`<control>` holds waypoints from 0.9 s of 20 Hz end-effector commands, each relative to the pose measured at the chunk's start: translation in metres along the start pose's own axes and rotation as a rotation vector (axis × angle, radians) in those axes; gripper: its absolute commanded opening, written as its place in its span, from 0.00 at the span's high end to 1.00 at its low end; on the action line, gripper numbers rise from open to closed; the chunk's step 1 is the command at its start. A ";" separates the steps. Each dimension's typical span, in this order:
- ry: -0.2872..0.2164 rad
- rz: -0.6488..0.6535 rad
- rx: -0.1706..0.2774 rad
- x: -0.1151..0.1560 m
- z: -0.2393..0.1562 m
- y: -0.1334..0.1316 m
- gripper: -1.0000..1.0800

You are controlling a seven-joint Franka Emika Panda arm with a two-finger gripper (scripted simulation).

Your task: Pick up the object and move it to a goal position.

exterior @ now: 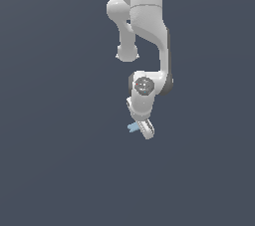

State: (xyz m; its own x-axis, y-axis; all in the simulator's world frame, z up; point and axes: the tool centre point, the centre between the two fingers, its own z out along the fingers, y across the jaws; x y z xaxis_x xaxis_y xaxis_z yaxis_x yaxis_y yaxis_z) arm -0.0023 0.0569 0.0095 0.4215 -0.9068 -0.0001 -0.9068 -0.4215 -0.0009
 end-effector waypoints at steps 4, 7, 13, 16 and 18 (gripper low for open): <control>0.000 0.000 -0.001 0.000 0.001 0.000 1.00; 0.000 0.000 0.000 0.000 0.000 0.000 1.00; 0.000 0.000 0.000 0.000 -0.011 -0.001 1.00; 0.000 0.000 0.000 0.001 -0.025 -0.002 1.00; 0.000 0.000 0.000 0.001 -0.037 -0.002 1.00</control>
State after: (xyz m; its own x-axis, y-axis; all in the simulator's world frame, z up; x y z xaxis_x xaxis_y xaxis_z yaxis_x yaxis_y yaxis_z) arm -0.0006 0.0572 0.0375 0.4214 -0.9069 -0.0006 -0.9069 -0.4214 -0.0001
